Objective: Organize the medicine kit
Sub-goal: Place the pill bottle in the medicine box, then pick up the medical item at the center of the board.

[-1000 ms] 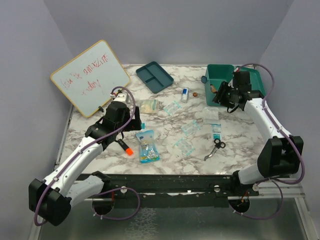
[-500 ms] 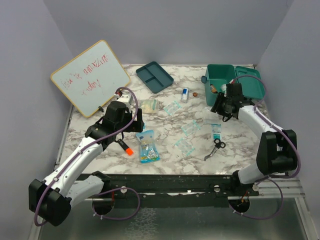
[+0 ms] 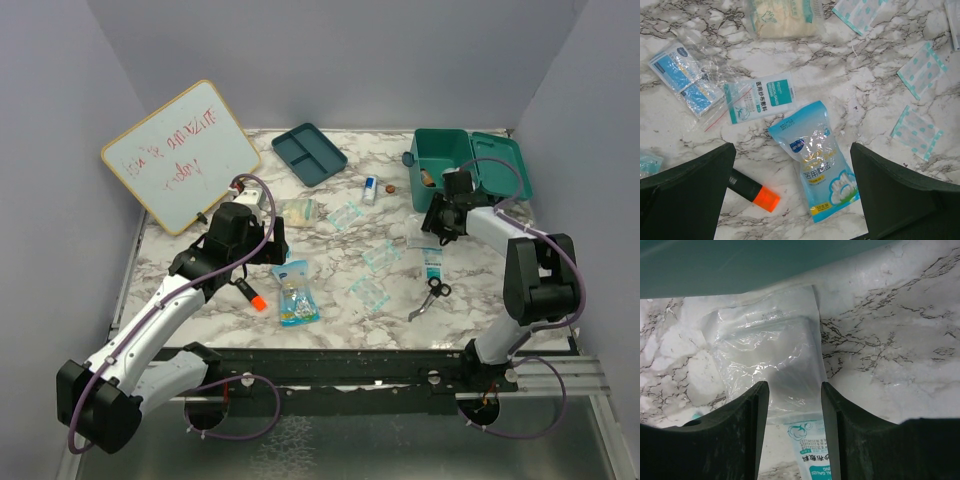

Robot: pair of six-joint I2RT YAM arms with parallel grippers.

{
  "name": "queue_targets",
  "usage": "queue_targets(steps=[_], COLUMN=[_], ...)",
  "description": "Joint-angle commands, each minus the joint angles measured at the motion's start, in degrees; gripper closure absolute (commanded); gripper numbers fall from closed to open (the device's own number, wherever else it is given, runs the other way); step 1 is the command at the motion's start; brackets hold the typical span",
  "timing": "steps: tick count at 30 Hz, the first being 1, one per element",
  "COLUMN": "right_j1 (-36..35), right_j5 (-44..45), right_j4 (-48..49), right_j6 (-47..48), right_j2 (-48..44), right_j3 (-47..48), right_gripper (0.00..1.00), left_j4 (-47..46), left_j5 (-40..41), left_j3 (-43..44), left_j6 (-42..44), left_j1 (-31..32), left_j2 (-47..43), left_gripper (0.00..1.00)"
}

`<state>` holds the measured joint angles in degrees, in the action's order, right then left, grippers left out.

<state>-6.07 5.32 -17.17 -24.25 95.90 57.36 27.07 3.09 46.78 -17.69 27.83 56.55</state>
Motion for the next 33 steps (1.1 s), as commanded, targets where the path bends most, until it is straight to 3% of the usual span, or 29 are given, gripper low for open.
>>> queue_targets(steps=[1,17,33], right_j1=[-0.32,-0.35,-0.29], right_j5=[1.80,2.87,0.27], right_j4=[1.59,1.09,-3.68], right_j6=[-0.62,0.16,3.40], right_j2=[0.93,2.97,-3.10], right_j3=[-0.81,-1.01,0.56], right_gripper=[0.49,0.57,0.99], left_j4=[-0.79,-0.79,-0.79], left_j5=[-0.98,-0.63,-0.54], left_j3=[-0.68,-0.73,-0.87], left_j6=[0.73,0.82,0.73], left_j1=[0.01,0.02,-0.02], left_j2=[-1.17,-1.35,-1.80], left_gripper=[0.01,0.01,0.01])
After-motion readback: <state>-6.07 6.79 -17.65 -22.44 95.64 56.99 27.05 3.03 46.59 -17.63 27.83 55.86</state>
